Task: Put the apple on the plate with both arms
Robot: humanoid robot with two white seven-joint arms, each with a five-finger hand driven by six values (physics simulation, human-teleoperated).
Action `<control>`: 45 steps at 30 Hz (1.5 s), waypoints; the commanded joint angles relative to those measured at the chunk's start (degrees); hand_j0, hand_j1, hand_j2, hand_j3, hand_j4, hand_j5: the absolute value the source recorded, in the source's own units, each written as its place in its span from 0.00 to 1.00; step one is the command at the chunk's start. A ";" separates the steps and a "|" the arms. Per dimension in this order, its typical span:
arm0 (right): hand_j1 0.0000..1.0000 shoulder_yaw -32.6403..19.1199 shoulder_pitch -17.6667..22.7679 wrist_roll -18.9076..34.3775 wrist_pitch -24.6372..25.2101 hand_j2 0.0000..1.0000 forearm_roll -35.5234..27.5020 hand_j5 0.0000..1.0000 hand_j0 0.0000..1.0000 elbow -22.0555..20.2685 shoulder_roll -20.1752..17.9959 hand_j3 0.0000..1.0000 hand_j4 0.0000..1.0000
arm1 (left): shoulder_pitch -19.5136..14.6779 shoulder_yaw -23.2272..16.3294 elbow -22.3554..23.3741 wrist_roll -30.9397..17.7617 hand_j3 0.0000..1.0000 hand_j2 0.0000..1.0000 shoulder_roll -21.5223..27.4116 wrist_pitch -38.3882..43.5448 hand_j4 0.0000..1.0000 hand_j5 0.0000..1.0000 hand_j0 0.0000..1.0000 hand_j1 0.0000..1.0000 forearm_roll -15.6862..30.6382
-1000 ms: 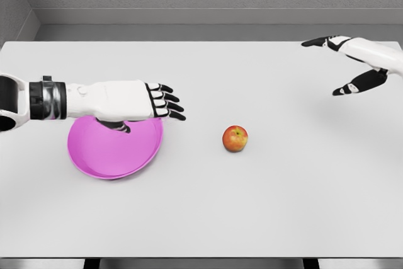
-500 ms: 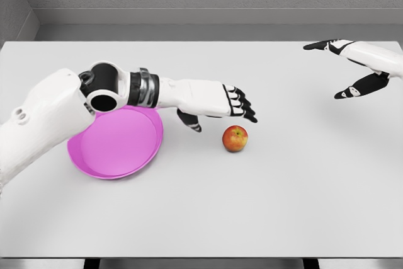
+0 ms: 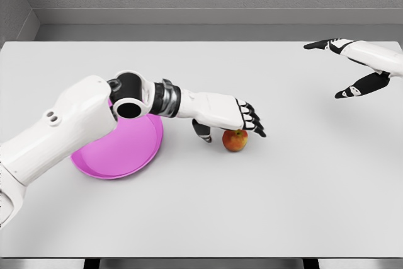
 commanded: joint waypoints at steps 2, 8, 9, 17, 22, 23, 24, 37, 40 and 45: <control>1.00 -0.04 0.00 -0.03 0.16 1.00 -0.44 1.00 1.00 0.06 -0.02 1.00 1.00 | 0.00 -0.86 0.69 0.03 1.00 1.00 -0.80 0.14 1.00 1.00 1.00 1.00 0.29; 1.00 0.04 0.17 -0.03 0.16 1.00 -0.44 1.00 1.00 0.15 -0.02 1.00 1.00 | -0.09 -2.53 0.69 0.03 1.00 1.00 -1.51 0.14 1.00 1.00 1.00 1.00 0.29; 1.00 0.04 0.18 -0.03 0.16 1.00 -0.44 1.00 1.00 0.15 -0.02 1.00 1.00 | -0.09 -2.53 0.78 0.03 1.00 1.00 -1.77 0.14 1.00 1.00 1.00 1.00 0.20; 1.00 0.04 0.44 -0.03 0.16 1.00 -0.44 1.00 1.00 0.15 -0.11 1.00 1.00 | -0.18 -2.53 0.78 0.03 0.98 0.98 -1.77 0.14 0.98 0.98 0.98 0.98 -0.50; 1.00 0.04 0.44 -0.03 0.16 1.00 -0.44 1.00 1.00 0.15 -0.11 1.00 1.00 | -0.26 -2.61 0.78 0.03 0.93 0.93 -1.77 0.14 0.93 0.93 0.93 0.93 -0.59; 1.00 0.04 0.53 -0.03 0.16 1.00 -0.44 1.00 1.00 0.15 -0.11 1.00 1.00 | -0.26 -2.61 0.78 0.03 0.92 0.92 -1.77 0.14 0.92 0.92 0.92 0.92 -0.59; 1.00 0.04 0.53 -0.03 0.16 1.00 -0.44 1.00 1.00 0.15 -0.11 1.00 1.00 | -0.26 -2.53 0.78 0.03 0.89 0.89 -1.77 0.14 0.89 0.89 0.89 0.89 -0.68; 1.00 0.04 0.61 -0.03 0.16 1.00 -0.44 1.00 1.00 0.32 -0.11 1.00 1.00 | -0.26 -3.49 0.78 0.03 0.87 0.87 -1.86 0.14 0.87 0.87 0.87 0.87 -1.91; 1.00 0.04 0.61 -0.03 0.16 1.00 -0.44 1.00 1.00 0.32 -0.02 1.00 1.00 | -0.18 -3.49 0.78 0.03 0.87 0.87 -1.86 0.14 0.87 0.87 0.87 0.87 -1.91; 1.00 0.04 0.62 -0.03 0.16 1.00 -0.44 1.00 1.00 0.23 -0.02 1.00 1.00 | -0.26 -3.49 0.86 0.03 0.86 0.86 -1.86 0.14 0.86 0.86 0.86 0.86 -1.91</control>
